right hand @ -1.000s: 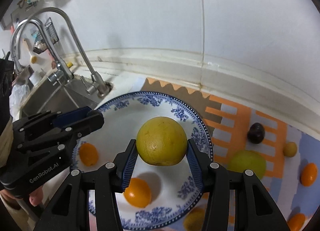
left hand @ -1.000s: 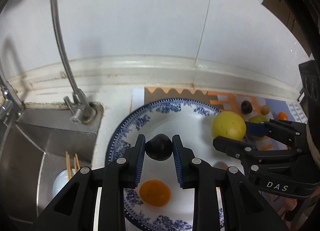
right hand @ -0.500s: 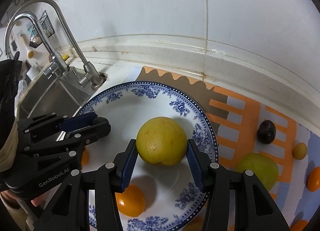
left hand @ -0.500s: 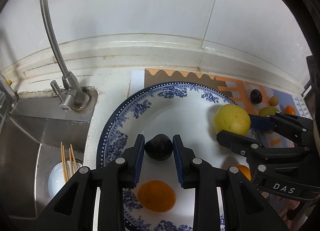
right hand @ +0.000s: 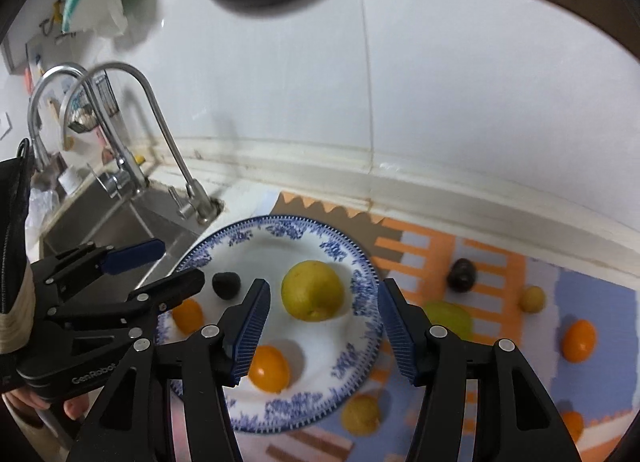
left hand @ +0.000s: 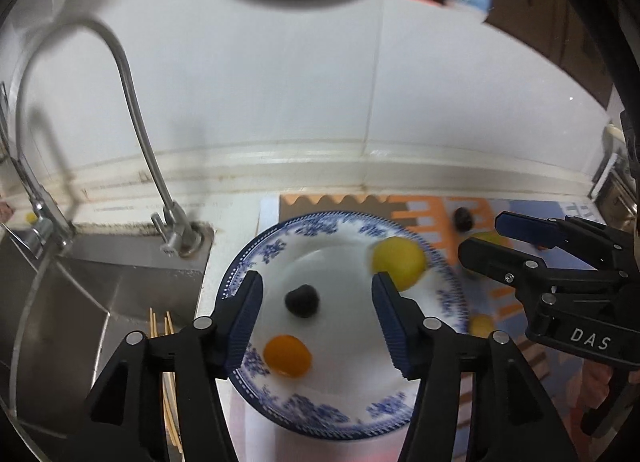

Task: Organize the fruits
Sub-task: 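Withdraw both tools from the plate toward the remaining fruit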

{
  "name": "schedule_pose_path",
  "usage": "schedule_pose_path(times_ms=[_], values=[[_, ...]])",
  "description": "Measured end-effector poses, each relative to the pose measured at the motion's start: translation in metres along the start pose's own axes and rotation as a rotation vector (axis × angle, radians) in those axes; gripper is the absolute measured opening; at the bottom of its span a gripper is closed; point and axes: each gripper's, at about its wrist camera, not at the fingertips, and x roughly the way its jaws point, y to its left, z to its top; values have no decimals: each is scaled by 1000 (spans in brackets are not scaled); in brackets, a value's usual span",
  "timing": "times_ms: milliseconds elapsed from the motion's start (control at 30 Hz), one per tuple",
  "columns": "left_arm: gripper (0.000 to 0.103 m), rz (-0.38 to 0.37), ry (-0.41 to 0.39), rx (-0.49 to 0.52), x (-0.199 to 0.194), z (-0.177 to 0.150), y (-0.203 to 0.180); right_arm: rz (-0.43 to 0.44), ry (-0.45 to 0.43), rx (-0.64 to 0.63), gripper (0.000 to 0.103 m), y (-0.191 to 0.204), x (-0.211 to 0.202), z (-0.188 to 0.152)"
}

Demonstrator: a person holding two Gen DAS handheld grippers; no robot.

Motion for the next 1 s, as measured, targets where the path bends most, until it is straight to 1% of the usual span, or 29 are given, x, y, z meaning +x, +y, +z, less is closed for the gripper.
schedule_pose_path(times_ms=[67,100,267,333,567,767,900,1000], values=[[60,-10,-26,2,-14,-1,-8,-15,-25,3,60,-2,-16,-3],[62,-11,-37,4,-19,-2,-10,-19,-36,5,64,-3,-23,-5],[67,-28,-84,5,-46,-8,-28,-71,-98,13,65,-9,-60,-16],[68,-36,-94,8,-53,-10,-36,-85,-119,25,71,-13,-74,-20],[72,-73,-111,34,-68,-18,-66,-170,-191,45,71,-29,-113,-35],[72,-81,-118,60,-67,-25,-88,-237,-202,88,71,-50,-130,-54],[72,-88,-110,88,-60,-31,-101,-281,-189,114,71,-62,-133,-69],[72,-86,-120,122,-55,-36,-110,-311,-171,131,71,-72,-133,-80]])
